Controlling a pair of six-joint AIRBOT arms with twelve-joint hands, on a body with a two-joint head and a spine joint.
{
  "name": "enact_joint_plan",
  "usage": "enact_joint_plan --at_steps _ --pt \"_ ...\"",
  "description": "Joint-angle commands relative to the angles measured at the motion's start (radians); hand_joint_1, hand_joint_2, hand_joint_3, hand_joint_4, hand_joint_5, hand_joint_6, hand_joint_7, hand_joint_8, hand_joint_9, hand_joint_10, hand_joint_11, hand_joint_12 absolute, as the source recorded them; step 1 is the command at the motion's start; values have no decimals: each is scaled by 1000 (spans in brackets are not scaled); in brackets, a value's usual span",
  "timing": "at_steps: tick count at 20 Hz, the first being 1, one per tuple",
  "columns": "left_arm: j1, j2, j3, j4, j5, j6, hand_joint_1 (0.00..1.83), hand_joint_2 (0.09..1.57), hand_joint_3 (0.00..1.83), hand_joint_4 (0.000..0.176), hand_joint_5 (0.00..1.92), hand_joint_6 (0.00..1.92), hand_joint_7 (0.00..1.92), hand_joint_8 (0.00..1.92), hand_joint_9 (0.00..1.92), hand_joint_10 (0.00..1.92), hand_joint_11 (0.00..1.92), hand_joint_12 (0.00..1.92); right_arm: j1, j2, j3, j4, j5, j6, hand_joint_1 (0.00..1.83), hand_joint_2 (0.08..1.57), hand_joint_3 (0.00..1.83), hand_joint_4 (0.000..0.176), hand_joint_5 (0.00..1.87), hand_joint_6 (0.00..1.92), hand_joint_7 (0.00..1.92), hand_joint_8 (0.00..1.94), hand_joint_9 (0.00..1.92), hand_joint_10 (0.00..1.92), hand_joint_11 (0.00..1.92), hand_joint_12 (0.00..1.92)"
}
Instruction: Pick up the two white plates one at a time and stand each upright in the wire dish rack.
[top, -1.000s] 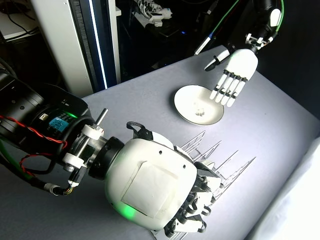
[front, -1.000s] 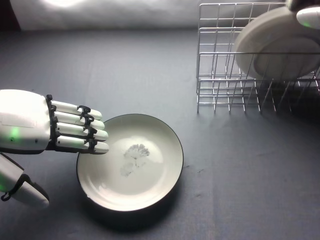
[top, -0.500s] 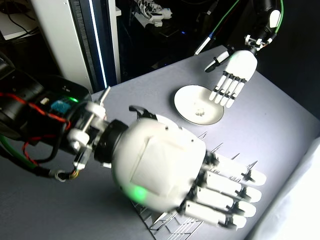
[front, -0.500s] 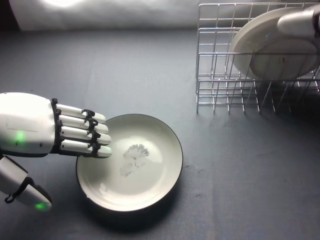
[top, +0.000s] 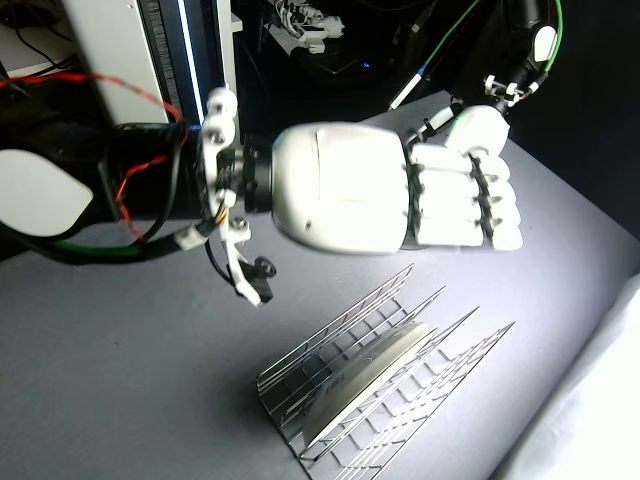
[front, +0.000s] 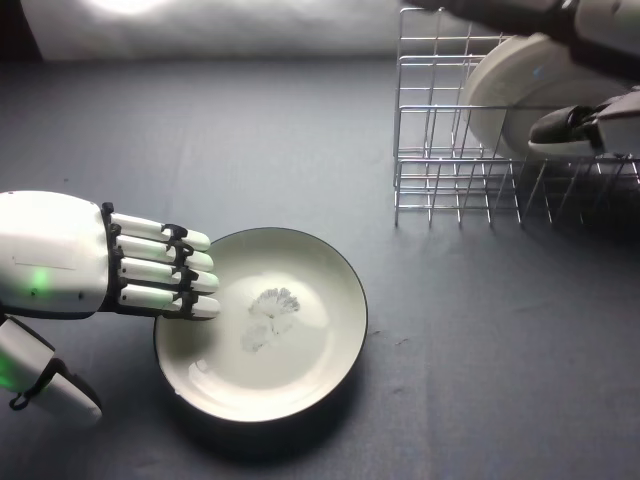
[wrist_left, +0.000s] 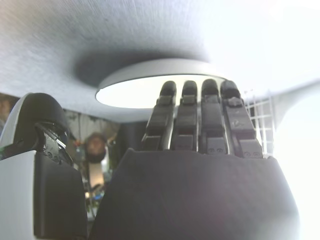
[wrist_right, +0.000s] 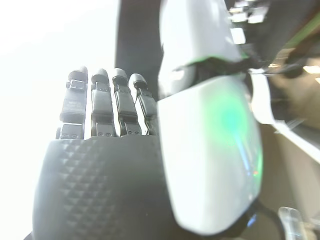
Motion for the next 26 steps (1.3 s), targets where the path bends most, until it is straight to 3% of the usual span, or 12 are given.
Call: enact_joint_plan --at_steps 1,3,14,26 --pt "6 -6 6 -41 -34 -1 0 1105 2 0 0 0 0 0 0 0 0 0 12 7 -10 8 113 -3 1617 992 12 0 0 0 0 0 0 0 0 0" --pt "17 -11 11 -41 -27 -1 0 1093 0 0 0 0 0 0 0 0 0 0 9 6 -27 -62 115 -4 1606 1003 15 0 0 0 0 0 0 0 0 0" --pt "131 -8 -22 -50 28 -4 0 1112 5 0 0 0 0 0 0 0 0 0 -55 -38 -83 -191 76 -6 1579 1044 18 0 0 0 0 0 0 0 0 0" --pt "140 -8 -12 -88 8 -4 0 1103 1 0 0 0 0 0 0 0 0 0 -100 -215 -33 -193 -74 -30 1523 1057 10 0 0 0 0 0 0 0 0 0"
